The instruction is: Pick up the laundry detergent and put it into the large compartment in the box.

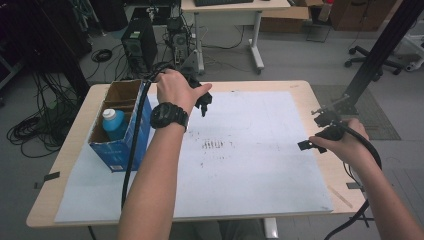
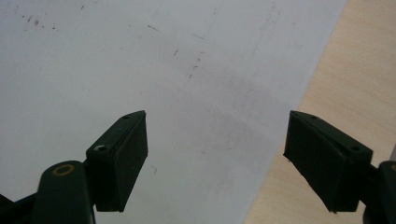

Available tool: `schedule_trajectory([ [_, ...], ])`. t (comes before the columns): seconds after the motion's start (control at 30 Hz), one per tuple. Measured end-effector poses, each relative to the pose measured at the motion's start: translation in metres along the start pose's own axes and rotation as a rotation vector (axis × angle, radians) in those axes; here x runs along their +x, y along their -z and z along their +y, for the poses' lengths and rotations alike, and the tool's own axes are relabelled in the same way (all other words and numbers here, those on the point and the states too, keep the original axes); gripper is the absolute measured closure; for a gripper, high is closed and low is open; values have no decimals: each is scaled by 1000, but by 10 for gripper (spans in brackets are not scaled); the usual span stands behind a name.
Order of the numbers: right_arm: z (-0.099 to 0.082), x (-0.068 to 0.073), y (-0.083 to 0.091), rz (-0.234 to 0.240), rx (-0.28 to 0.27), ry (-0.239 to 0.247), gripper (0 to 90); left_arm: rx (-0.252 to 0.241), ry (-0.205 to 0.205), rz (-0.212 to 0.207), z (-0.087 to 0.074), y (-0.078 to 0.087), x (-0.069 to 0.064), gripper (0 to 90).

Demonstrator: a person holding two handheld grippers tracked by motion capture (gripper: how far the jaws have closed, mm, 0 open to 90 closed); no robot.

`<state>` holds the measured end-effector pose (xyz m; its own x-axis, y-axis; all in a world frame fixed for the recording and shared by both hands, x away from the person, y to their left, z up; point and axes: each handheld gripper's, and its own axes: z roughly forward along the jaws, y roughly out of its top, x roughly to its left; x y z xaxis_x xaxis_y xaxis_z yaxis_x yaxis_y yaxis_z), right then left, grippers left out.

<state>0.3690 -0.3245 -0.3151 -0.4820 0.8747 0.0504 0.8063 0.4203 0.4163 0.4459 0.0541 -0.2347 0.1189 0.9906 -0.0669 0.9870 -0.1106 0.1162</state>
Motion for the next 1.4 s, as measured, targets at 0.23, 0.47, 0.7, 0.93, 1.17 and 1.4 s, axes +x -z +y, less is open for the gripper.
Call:
schedule_trajectory([
  [0.23,-1,0,1,0,-2,0,217,6,-19,-14,2,-6,-9,185],
  [0.47,-3,-2,1,-2,1,0,216,12,-24,-17,2,-10,-12,185],
  [0.7,-4,-1,0,-1,5,-2,217,16,-22,-15,2,-10,-13,186],
  [0.93,-4,-2,3,-4,3,-7,217,15,-25,-13,2,-8,-12,186],
  [1.17,-5,-1,2,-5,7,-7,217,12,-25,-16,1,-8,-12,186],
  [1.4,-6,-1,1,-5,8,-8,216,17,-25,-12,1,-8,-11,187],
])
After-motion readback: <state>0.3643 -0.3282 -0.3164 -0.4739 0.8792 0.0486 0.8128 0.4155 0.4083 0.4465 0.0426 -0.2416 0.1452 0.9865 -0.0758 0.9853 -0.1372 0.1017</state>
